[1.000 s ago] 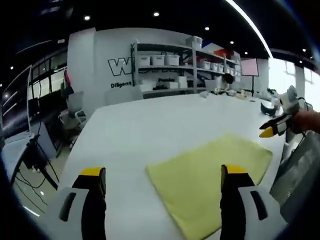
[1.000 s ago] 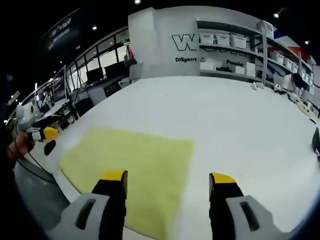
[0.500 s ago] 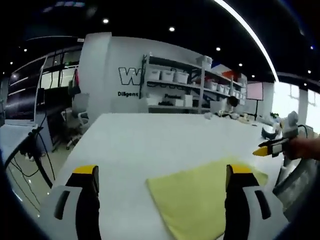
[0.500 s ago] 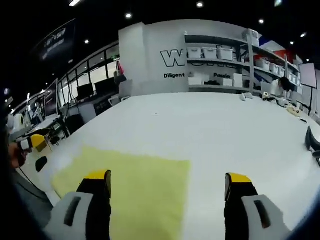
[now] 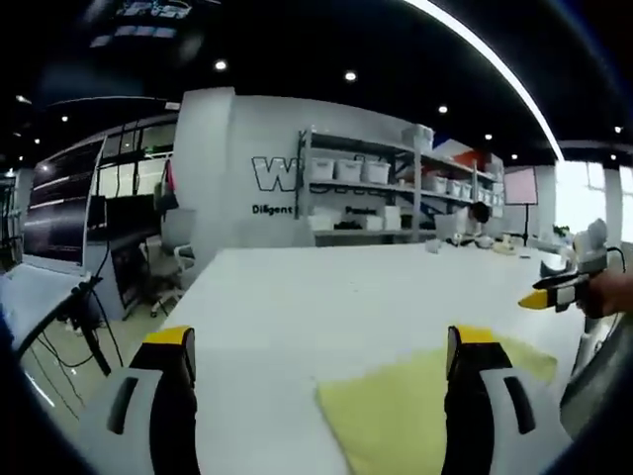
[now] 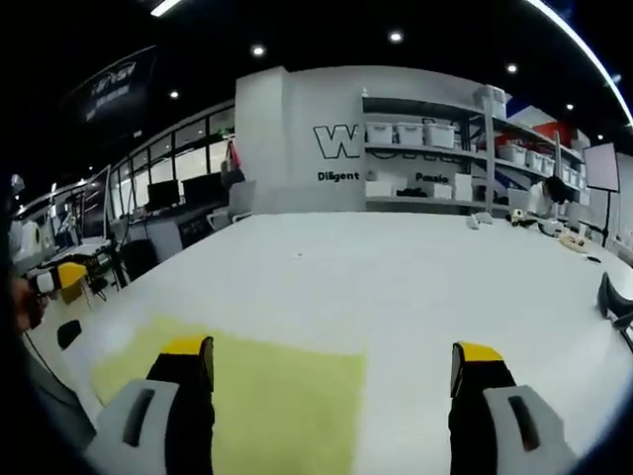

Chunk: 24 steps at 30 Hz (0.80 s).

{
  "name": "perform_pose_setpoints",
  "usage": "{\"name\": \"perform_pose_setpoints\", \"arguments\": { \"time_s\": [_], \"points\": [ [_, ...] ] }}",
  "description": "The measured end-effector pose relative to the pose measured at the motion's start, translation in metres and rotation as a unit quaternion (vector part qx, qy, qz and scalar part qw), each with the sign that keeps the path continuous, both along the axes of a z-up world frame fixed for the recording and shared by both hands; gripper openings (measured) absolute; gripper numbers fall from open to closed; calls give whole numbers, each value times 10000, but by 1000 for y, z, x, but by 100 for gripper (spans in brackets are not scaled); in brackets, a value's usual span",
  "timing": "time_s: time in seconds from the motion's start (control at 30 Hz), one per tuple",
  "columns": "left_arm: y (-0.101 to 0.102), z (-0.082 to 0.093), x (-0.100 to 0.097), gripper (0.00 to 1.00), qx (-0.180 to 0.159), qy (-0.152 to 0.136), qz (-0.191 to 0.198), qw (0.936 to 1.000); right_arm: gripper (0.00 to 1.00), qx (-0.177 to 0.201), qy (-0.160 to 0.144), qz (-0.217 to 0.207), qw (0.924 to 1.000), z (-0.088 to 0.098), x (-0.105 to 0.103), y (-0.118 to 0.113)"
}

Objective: Fold the garment on the visible template until the final outline fits inside the template.

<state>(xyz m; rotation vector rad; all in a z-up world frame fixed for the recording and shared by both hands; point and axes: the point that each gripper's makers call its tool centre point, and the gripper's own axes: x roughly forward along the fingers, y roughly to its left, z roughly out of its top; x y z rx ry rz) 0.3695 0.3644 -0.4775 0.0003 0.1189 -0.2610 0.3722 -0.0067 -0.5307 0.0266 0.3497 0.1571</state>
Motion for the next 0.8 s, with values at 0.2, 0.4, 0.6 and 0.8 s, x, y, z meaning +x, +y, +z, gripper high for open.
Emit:
{"name": "perform_pose_setpoints", "arguments": {
  "time_s": [0.2,0.4,0.6,0.8],
  "points": [
    [-4,4,3,99,350,-203,17,9992,99,111,25,-221,9997,-4,-3,-9],
    [-4,-2,3,99,317,-88,-15,9995,98,63,-131,-372,9992,3,-2,-18],
    [-3,-3,3,99,347,-96,-14,9994,98,37,-139,-327,9994,5,-5,-16],
    [-3,-3,2,99,387,-93,-2,9992,97,59,-90,-263,9996,3,-5,-13]
  ]
}}
